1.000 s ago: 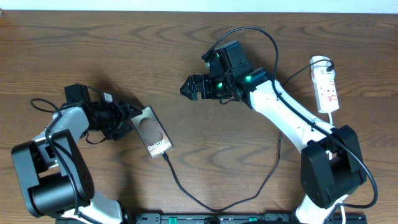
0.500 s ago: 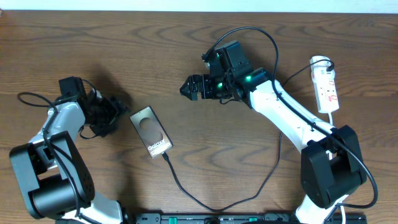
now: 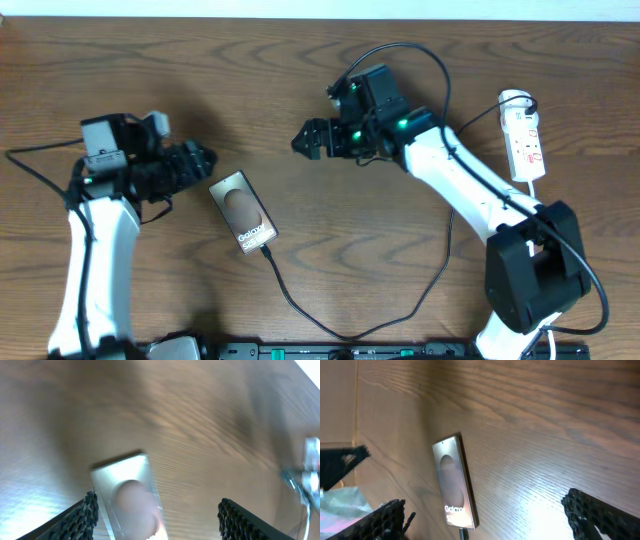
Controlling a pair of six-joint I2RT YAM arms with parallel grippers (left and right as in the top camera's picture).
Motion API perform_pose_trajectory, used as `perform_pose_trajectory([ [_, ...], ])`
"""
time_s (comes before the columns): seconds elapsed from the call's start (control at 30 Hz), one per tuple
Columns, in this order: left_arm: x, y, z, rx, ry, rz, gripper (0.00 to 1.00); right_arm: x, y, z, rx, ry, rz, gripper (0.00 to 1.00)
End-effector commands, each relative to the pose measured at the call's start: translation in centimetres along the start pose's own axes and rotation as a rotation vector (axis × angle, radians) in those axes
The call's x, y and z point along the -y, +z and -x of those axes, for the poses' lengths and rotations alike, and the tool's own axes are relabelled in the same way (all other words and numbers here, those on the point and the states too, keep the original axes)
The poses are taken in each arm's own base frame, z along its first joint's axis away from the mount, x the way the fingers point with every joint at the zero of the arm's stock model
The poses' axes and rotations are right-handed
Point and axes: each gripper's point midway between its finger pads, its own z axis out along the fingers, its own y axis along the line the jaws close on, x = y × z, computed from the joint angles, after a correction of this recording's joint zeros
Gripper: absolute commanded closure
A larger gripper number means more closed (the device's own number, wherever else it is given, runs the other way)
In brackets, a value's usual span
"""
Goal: Plug charger to phone and switch on socket
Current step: 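Move the right gripper to the white power strip's switch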
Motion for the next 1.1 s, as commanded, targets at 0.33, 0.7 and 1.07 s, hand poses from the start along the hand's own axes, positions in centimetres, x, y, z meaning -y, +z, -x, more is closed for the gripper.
perform_pose_trajectory([
  [0.33, 9.0, -3.5, -0.7, 0.113, 0.375, -0.15, 0.24, 7.0, -14.5, 7.7, 0.151, 0.104, -0.153, 0.01],
  [0.7, 9.0, -3.5, -0.8, 0.112, 0.374, -0.15, 0.24, 17.4, -24.5, 7.1, 0.248, 0.273, -0.198, 0.01],
  [1.07, 8.9, -3.3, -0.9, 0.102, 0.37, -0.147, 0.24, 25.0, -31.0, 3.6, 0.291, 0.369, -0.354, 0.01],
])
